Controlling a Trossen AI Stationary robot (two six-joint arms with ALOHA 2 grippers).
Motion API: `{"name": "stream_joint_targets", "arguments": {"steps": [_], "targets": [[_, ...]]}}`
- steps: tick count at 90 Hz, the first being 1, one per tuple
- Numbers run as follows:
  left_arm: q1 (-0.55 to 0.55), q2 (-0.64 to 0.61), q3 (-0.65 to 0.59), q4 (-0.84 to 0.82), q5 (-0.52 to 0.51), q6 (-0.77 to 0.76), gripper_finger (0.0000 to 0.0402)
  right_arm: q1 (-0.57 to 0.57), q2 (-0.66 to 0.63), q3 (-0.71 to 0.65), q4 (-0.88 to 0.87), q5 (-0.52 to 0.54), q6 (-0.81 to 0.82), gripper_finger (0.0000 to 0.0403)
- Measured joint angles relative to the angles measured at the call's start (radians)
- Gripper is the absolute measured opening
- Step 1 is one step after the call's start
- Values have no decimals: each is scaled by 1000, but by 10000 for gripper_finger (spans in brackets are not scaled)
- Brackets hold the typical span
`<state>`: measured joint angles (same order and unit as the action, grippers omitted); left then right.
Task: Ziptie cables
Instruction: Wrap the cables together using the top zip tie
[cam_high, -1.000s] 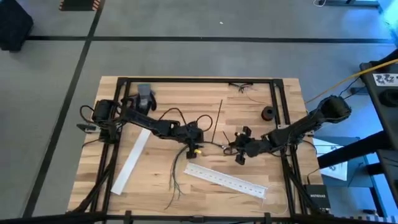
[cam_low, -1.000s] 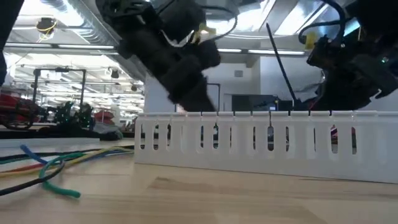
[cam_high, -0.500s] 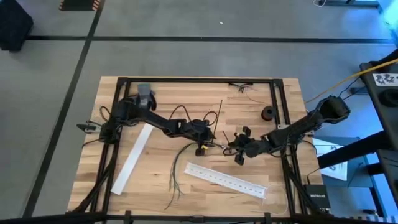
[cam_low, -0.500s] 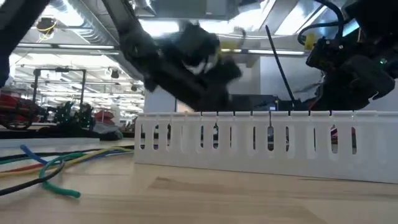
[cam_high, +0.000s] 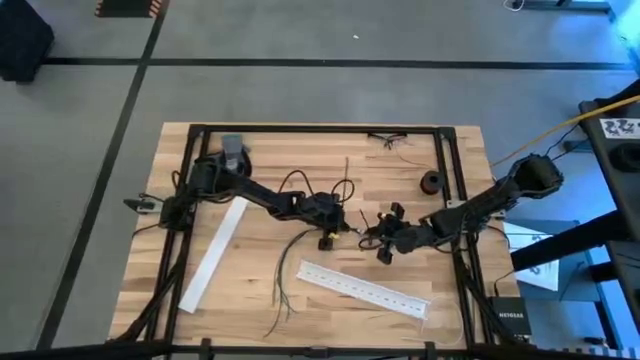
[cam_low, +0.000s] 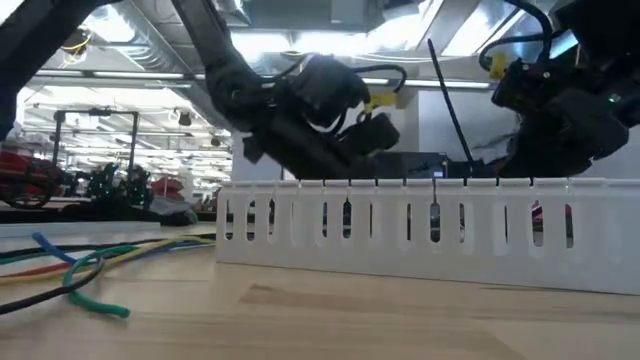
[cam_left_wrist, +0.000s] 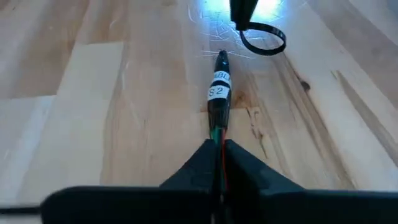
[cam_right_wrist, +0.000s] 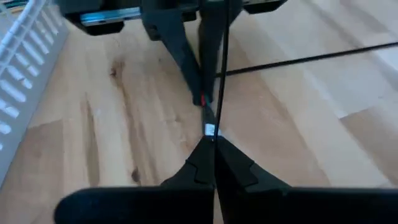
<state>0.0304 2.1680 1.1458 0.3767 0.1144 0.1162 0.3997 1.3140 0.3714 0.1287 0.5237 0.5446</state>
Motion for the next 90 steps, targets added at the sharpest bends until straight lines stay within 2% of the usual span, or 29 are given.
{"name": "stream_joint_targets", "arguments": {"steps": [14, 25, 54, 90], "targets": [[-20, -85, -7, -127, -10, 1, 6, 0, -70, 0, -19, 9, -30, 0], [-35, -144, -8, -164, -33, 16, 4, 0, -132, 0, -26, -17, -54, 0], [-59, -171, -6, -121, -38, 6, 3, 0, -143, 0, -6, -33, -84, 0], [-65, -185, -5, -37, -36, -11, 2, 0, -132, 0, 173, -26, -189, 0]]}}
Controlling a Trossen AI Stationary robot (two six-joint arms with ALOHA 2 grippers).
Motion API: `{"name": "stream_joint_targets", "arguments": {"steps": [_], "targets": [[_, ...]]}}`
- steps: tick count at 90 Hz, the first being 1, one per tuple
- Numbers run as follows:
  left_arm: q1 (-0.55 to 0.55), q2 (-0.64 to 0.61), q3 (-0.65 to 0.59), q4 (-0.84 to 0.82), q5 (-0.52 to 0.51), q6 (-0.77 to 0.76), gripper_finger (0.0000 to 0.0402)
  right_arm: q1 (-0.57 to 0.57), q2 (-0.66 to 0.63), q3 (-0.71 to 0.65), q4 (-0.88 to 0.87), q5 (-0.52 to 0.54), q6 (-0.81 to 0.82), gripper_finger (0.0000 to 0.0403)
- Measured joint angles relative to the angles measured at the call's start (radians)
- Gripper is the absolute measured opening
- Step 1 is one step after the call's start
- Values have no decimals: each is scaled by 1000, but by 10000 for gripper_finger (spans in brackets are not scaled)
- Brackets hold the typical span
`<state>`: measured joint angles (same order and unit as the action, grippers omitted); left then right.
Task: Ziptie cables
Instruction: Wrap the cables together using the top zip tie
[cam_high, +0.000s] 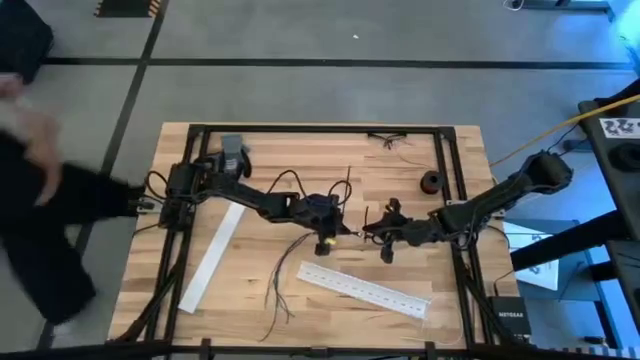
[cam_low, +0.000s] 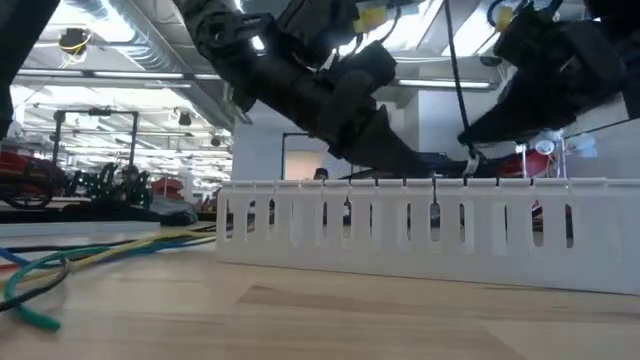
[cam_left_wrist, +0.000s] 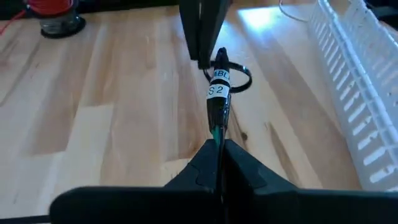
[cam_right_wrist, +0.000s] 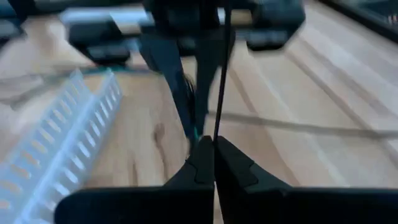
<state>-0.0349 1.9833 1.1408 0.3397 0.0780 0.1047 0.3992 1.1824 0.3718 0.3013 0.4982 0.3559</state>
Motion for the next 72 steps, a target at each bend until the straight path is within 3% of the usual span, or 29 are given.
{"name": "stream_joint_targets", "arguments": {"steps": [23, 53, 72], "targets": [[-9, -2, 7, 75, 0, -20, 2, -2, 42, 3, 127, 51, -77, 0], [-31, -3, 38, 60, 0, -18, 6, -16, 139, 86, 115, 43, -111, 3], [-40, -3, 39, 60, 0, -15, 6, -15, 138, 90, 89, 21, -120, 39]]}}
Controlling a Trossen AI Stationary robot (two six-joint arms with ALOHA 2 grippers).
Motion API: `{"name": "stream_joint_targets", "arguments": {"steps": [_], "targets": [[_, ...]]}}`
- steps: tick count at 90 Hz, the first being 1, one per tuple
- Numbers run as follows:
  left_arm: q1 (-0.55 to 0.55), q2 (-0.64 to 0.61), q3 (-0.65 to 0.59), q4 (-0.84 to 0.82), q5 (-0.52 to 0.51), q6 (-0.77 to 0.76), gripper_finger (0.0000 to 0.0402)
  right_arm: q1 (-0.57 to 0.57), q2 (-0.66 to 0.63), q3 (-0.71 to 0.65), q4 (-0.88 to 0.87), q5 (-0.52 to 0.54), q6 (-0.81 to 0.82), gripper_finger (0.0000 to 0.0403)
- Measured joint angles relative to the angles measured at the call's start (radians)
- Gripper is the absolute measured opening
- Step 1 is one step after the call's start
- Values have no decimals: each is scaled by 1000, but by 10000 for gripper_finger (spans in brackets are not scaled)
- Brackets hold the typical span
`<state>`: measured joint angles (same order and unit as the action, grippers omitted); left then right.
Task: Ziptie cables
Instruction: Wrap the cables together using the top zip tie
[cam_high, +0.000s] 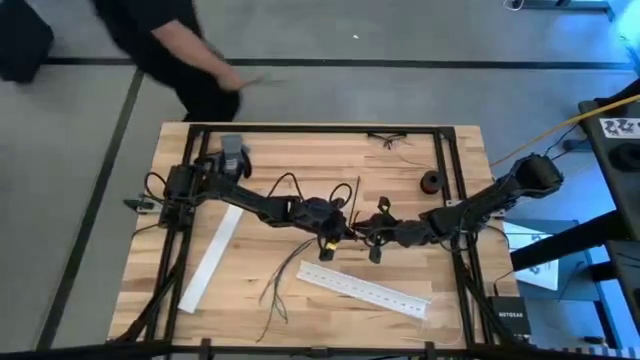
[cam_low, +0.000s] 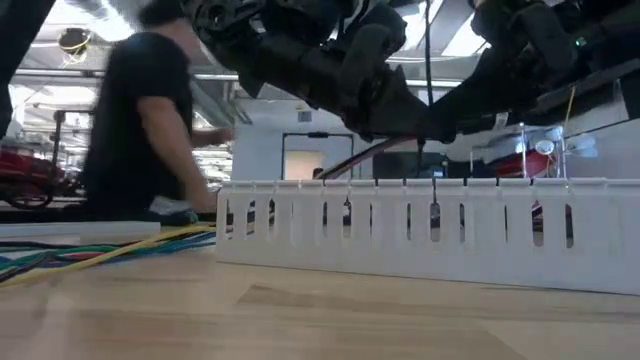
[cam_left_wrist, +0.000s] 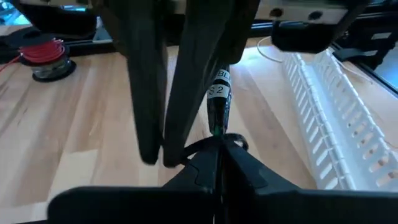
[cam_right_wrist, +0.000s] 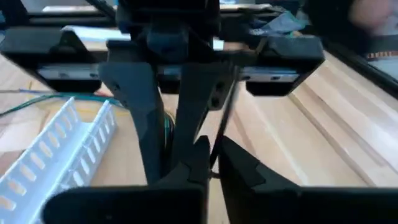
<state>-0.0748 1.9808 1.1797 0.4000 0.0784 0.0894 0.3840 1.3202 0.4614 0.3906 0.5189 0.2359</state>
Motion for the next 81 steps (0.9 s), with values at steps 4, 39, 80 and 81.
{"name": "stream_joint_targets", "arguments": {"steps": [4, 39, 80, 81], "targets": [[-3, 0, 0, 1, 3, 0, 6, 0, -6, 0, 0, -17, 0, 54], [-2, 0, 0, 4, -3, 18, 6, 3, -83, 191, -498, -69, -10, 150], [-1, 0, 0, 6, -2, 21, 6, 56, -91, 315, -854, -198, 104, 152], [-1, 0, 0, 6, -2, 21, 6, 55, -91, 313, -853, -197, 105, 152]]}}
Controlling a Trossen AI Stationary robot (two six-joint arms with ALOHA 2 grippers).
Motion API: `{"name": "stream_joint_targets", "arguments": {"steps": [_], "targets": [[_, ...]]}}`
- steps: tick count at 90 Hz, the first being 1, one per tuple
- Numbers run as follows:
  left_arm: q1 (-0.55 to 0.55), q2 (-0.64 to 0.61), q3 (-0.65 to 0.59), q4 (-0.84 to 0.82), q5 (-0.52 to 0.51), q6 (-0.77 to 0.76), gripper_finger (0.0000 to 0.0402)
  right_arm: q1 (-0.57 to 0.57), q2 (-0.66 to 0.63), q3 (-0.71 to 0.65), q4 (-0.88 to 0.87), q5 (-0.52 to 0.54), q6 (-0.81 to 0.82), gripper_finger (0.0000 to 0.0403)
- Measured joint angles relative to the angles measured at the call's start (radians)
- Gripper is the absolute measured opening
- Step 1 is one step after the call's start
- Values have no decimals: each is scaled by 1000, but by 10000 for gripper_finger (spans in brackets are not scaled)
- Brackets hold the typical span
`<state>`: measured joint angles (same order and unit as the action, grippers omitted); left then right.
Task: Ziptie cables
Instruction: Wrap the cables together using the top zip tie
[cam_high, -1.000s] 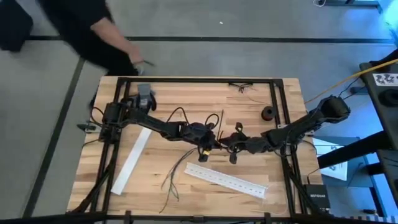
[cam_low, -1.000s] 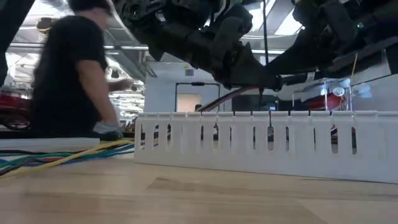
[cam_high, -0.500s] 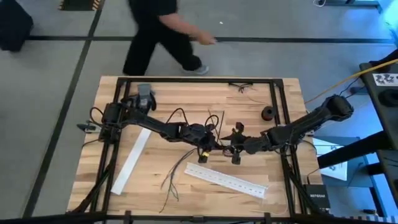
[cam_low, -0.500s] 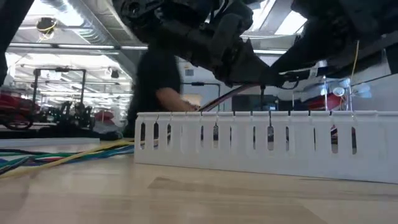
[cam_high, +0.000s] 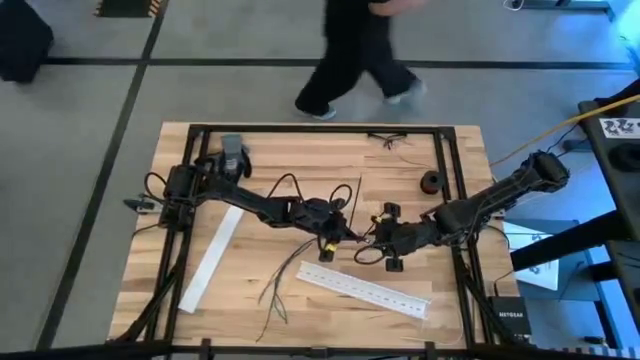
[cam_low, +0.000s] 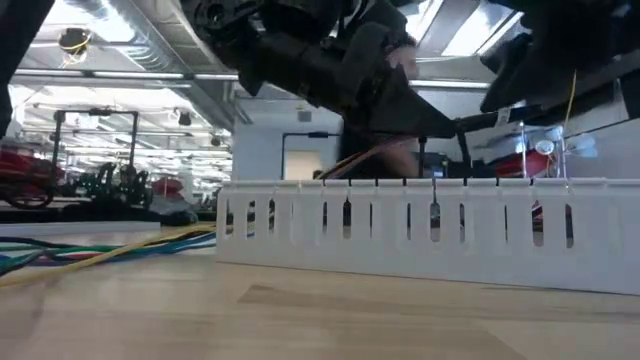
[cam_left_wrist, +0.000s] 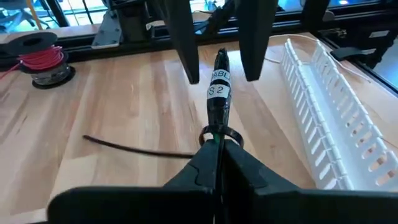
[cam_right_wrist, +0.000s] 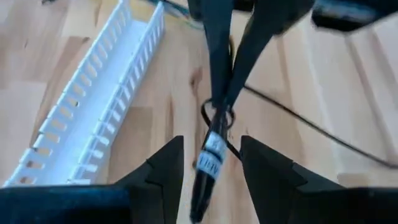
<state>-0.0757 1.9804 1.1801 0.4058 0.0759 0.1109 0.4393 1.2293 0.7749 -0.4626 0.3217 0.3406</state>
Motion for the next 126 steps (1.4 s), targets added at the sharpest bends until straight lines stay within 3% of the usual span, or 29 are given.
{"name": "stream_joint_targets", "arguments": {"steps": [28, 53, 111, 126], "targets": [[0, 0, 0, 20, -1, 0, 6, 0, 14, -23, 26, 58, 2, 152], [0, 0, 0, 29, -1, 1, 6, -1, 90, -24, 61, 7, -10, 152], [-1, 0, 0, 32, -1, -6, 6, -1, 81, -23, 52, 26, 27, 152], [0, 0, 0, 23, -1, -3, 6, -1, 81, -23, 63, 26, 30, 133]]}}
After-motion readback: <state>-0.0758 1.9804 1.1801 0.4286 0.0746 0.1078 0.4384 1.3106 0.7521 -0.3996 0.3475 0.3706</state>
